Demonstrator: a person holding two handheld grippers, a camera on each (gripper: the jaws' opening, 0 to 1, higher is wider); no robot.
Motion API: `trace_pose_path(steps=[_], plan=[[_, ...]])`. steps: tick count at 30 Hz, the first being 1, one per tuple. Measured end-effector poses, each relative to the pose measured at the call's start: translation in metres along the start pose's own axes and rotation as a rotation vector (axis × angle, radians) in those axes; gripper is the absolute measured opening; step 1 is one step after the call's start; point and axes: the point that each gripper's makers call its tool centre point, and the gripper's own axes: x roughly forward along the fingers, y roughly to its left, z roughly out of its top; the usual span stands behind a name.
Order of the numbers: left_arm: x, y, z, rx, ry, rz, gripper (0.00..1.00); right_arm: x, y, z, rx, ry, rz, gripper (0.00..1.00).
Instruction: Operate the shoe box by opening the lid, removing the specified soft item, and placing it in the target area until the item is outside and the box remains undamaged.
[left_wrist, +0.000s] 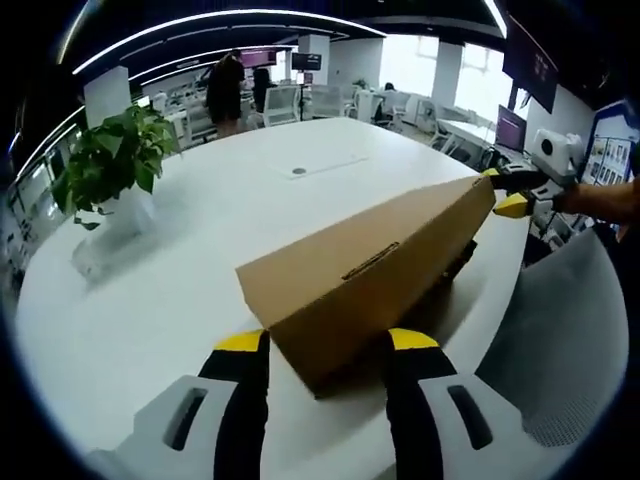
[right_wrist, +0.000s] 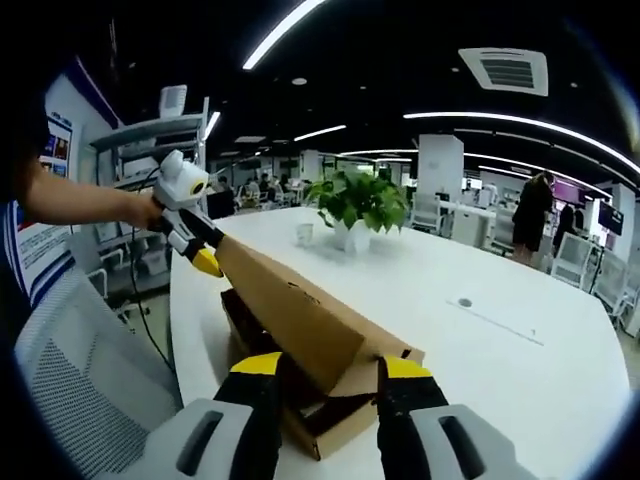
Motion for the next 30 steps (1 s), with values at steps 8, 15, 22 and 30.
trace_pose_path(steps=[8,15,22,30], plan=[[-0.003,0.009,0.015,-0.017,-0.039,0.021,0.38,0.003,-0.008,0.014,-0.005,-0.024,-0.011,0.35],[-0.003,0.019,0.026,-0.009,-0.068,0.051,0.31,0.006,-0.015,0.023,-0.018,-0.036,-0.02,0.36],[-0.005,0.032,0.038,-0.035,-0.108,0.075,0.2,0.009,-0.025,0.032,-0.034,-0.041,-0.028,0.36],[-0.004,0.046,0.051,-0.034,-0.143,0.114,0.08,0.015,-0.036,0.041,-0.041,-0.05,-0.042,0.36]])
